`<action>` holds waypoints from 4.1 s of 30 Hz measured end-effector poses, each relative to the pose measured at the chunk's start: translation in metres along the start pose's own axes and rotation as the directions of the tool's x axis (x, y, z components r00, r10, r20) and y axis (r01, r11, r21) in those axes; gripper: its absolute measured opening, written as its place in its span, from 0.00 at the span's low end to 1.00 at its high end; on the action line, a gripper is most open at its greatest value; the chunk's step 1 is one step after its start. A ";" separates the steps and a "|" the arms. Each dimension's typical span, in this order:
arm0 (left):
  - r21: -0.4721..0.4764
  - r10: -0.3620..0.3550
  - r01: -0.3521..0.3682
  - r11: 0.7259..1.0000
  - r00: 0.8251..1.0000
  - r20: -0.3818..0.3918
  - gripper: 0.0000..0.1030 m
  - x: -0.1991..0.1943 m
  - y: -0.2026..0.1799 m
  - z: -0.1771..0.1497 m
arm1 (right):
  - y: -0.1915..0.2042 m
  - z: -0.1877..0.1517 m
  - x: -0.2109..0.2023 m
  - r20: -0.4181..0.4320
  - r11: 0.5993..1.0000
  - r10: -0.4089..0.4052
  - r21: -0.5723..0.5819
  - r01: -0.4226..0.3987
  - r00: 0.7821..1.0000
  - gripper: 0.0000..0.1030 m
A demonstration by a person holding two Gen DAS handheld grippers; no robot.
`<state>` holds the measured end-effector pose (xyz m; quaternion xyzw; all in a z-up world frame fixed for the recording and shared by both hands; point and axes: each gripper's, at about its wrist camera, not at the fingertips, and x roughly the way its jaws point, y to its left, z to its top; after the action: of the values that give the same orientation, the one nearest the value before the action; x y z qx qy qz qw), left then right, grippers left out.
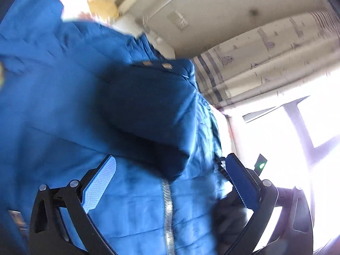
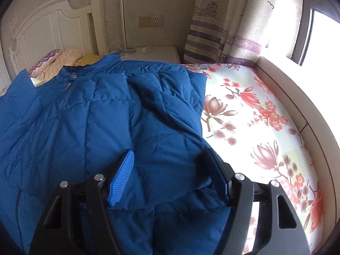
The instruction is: Fold large clothes
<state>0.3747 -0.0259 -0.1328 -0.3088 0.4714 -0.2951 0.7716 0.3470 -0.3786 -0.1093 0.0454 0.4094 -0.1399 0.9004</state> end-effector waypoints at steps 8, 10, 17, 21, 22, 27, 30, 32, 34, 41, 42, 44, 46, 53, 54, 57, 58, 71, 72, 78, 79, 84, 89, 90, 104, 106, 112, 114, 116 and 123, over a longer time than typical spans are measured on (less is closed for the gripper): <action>-0.250 -0.041 0.060 0.966 0.996 0.080 0.91 0.055 0.028 0.026 | 0.006 0.000 0.001 0.025 1.000 -0.023 -0.016 0.024 0.999 0.66; -0.287 -0.048 0.074 0.955 0.994 0.098 0.81 0.059 0.032 0.033 | 0.007 0.001 0.001 0.027 1.000 -0.024 -0.017 0.025 0.999 0.66; -0.156 0.007 0.026 0.987 0.978 0.206 0.30 0.035 0.007 0.045 | 0.004 0.001 0.001 0.028 1.000 -0.017 -0.012 0.017 0.999 0.66; 0.121 0.171 -0.242 0.963 0.890 0.423 0.24 -0.007 -0.046 0.023 | 0.004 0.001 0.001 0.030 1.000 -0.014 -0.011 0.014 0.999 0.66; 0.215 0.197 -0.343 0.915 0.842 0.503 0.24 -0.018 -0.065 0.010 | 0.005 0.000 0.001 0.031 1.000 -0.014 -0.011 0.014 0.999 0.67; 0.431 0.321 -0.656 0.620 0.713 0.623 0.58 -0.006 -0.101 -0.033 | 0.004 0.001 0.001 0.029 1.000 -0.012 -0.006 0.012 0.999 0.68; 0.378 0.478 -0.708 0.596 0.691 0.542 0.95 0.010 -0.077 -0.029 | 0.004 0.001 0.001 0.031 1.000 -0.012 -0.007 0.013 0.999 0.68; 0.271 0.550 -0.702 0.658 0.694 0.464 0.95 0.007 -0.053 -0.017 | 0.003 0.002 0.001 0.030 1.000 -0.011 -0.005 0.011 0.999 0.68; 0.155 0.594 -0.717 0.680 0.662 0.456 0.95 -0.003 -0.034 -0.008 | 0.003 0.002 0.002 0.030 1.000 -0.010 -0.005 0.011 1.000 0.68; -0.115 0.630 -0.768 0.630 0.418 0.654 0.95 -0.067 -0.032 -0.015 | -0.004 0.002 0.003 0.029 1.000 0.018 0.024 -0.019 0.999 0.69; -0.113 0.605 -0.768 0.631 0.396 0.690 0.96 -0.073 -0.040 -0.018 | -0.006 0.002 0.003 0.027 0.999 0.026 0.037 -0.027 0.999 0.70; -0.018 0.549 -0.777 0.630 0.429 0.717 0.96 -0.066 -0.059 -0.015 | -0.010 0.002 0.004 0.027 0.997 0.045 0.054 -0.046 0.999 0.70; 0.127 0.531 -0.789 0.601 0.513 0.675 0.96 -0.040 -0.071 -0.007 | -0.013 0.001 0.003 0.034 0.996 0.060 0.067 -0.062 0.998 0.70; 0.396 0.684 -0.766 0.505 0.636 0.357 0.96 0.075 -0.018 0.010 | -0.046 -0.006 -0.007 0.120 0.960 0.151 0.219 -0.175 0.981 0.70; 0.399 0.690 -0.753 0.523 0.649 0.320 0.96 0.080 -0.013 0.014 | -0.051 -0.007 -0.008 0.130 0.951 0.163 0.244 -0.190 0.978 0.69; 0.395 0.675 -0.742 0.541 0.664 0.321 0.96 0.082 -0.012 0.017 | -0.062 -0.004 -0.010 0.138 0.933 0.169 0.298 -0.203 0.976 0.67; 0.397 0.676 -0.743 0.538 0.662 0.323 0.96 0.082 -0.012 0.017 | -0.062 -0.001 -0.012 0.137 0.931 0.159 0.308 -0.195 0.978 0.65; 0.393 0.669 -0.737 0.550 0.671 0.321 0.96 0.080 -0.009 0.013 | 0.022 0.071 0.077 -0.123 0.988 0.152 0.055 -0.146 0.981 0.76; 0.393 0.670 -0.737 0.549 0.670 0.321 0.96 0.080 -0.009 0.013 | 0.022 0.072 0.075 -0.131 0.988 0.147 0.069 -0.139 0.980 0.76; 0.392 0.668 -0.735 0.553 0.673 0.320 0.96 0.079 -0.009 0.013 | 0.051 0.051 0.009 0.005 0.986 0.166 0.027 -0.166 0.986 0.76; 0.392 0.667 -0.735 0.553 0.673 0.320 0.96 0.079 -0.009 0.013 | 0.063 0.043 0.005 -0.007 0.983 0.179 -0.024 -0.179 0.984 0.78; 0.389 0.658 -0.728 0.565 0.682 0.320 0.96 0.078 -0.008 0.015 | 0.090 0.027 0.019 -0.121 0.984 0.121 -0.120 -0.135 0.985 0.85; 0.383 0.641 -0.714 0.586 0.698 0.320 0.96 0.075 -0.007 0.016 | 0.103 0.025 -0.016 -0.030 0.983 0.136 -0.117 -0.139 0.990 0.86; 0.380 0.632 -0.708 0.595 0.705 0.323 0.96 0.073 -0.007 0.016 | 0.109 0.020 -0.011 -0.057 0.980 0.128 -0.147 -0.135 0.990 0.88; -0.215 0.458 -0.406 0.888 0.753 0.473 0.96 -0.119 0.090 0.069 | 0.107 0.012 0.007 -0.069 0.989 0.074 -0.122 -0.082 0.995 0.86; -0.332 0.509 -0.389 0.859 0.716 0.478 0.96 -0.150 0.124 0.083 | 0.106 0.011 0.004 -0.065 0.989 0.080 -0.117 -0.087 0.995 0.86; -0.549 0.584 -0.284 0.786 0.633 0.509 0.94 -0.229 0.216 0.133 | 0.101 0.010 0.006 -0.067 0.989 0.088 -0.113 -0.095 0.994 0.86; -0.570 0.598 -0.280 0.772 0.622 0.505 0.85 -0.240 0.231 0.148 | 0.102 0.010 0.005 -0.068 0.989 0.088 -0.112 -0.096 0.994 0.87; -0.574 0.595 -0.271 0.773 0.625 0.506 0.58 -0.246 0.245 0.161 | 0.103 0.011 0.005 -0.067 0.989 0.088 -0.112 -0.095 0.994 0.87; -0.404 0.495 -0.291 0.867 0.593 0.635 0.05 -0.249 0.186 0.150 | 0.094 0.009 0.006 -0.033 0.989 0.123 -0.077 -0.125 0.992 0.86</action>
<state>0.4467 0.3075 -0.0829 -0.3838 0.2207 0.0937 0.8917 0.3849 -0.2913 -0.1108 0.0371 0.4236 -0.0666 0.9026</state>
